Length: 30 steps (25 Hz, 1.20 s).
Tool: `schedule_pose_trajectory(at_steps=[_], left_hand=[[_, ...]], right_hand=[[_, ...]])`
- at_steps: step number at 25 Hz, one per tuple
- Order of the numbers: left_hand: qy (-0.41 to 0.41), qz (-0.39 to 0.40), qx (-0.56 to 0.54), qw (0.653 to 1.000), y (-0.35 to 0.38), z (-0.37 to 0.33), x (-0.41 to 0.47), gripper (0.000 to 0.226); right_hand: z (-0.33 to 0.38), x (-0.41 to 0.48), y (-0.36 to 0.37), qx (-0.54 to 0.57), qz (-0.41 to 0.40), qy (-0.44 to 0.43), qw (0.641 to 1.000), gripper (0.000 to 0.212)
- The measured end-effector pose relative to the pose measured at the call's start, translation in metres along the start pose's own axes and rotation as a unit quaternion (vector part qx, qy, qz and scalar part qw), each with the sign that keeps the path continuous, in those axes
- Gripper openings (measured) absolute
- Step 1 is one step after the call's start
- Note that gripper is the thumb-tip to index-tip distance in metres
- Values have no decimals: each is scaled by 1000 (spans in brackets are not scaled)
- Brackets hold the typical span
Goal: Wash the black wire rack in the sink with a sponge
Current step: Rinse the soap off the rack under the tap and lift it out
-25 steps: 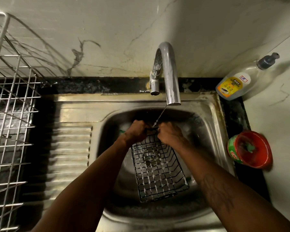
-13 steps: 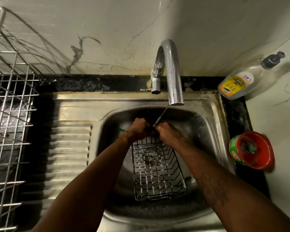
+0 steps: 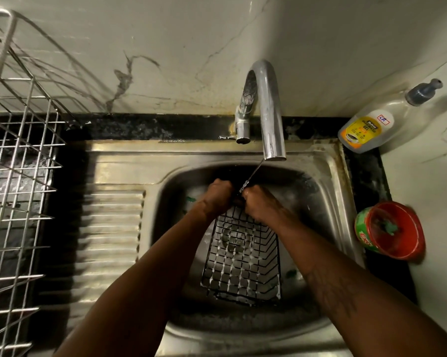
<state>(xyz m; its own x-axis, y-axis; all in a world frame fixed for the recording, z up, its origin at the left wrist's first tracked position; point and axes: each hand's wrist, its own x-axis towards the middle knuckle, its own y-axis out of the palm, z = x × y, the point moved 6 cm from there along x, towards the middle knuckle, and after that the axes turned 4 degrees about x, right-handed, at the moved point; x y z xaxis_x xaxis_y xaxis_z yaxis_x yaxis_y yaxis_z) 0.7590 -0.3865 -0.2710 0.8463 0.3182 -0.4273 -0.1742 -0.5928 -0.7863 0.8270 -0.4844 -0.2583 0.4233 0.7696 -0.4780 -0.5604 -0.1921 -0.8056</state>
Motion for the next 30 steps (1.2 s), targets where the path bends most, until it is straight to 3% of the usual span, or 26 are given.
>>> schedule_pose_trajectory(at_steps=[3,7,13,25,30], left_hand=[[-18,-33,-11,999,-1,7,3,21],[-35,-20,-16,999,2,9,-3,21],[-39,-12,-15,999,2,12,-3,22],[-28,-33,1,999,-9,19,7,18],[-24,-37,7,999,-5,39,3,24]], right_hand=[[-7,-3,-3,-8,-2,11,1000,29],[-13,-13,0,-29,-48,4,998,35],[0,-14,-1,-30,-104,40,993,22],[5,16,3,3,-38,45,998,30],[14,21,7,31,7,11,999,15]])
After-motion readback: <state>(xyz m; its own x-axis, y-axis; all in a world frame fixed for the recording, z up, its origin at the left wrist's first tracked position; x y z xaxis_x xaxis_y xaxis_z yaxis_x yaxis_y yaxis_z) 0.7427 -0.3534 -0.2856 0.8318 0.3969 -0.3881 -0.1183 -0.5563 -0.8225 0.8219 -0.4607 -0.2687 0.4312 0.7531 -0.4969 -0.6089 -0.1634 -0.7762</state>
